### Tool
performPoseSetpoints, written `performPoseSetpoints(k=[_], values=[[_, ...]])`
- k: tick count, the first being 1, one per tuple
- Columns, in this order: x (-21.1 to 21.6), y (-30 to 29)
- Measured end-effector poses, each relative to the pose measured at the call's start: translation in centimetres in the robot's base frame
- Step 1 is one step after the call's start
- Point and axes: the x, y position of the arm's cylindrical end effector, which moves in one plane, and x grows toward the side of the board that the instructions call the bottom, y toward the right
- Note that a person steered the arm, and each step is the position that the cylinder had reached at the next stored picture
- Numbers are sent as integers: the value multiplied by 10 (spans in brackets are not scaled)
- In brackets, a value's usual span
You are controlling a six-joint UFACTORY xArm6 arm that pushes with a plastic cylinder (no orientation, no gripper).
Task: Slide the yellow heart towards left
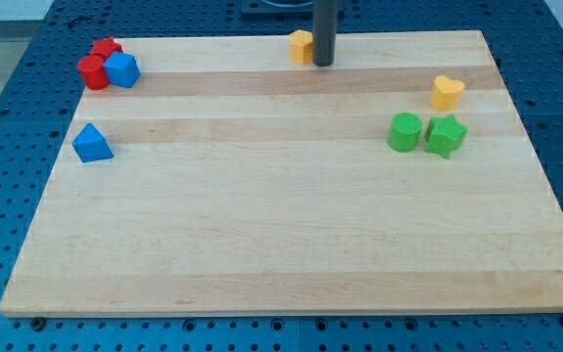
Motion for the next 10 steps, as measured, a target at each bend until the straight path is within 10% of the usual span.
performPoseSetpoints(k=[3, 5, 10], values=[[-13, 196], [54, 274], [89, 99]])
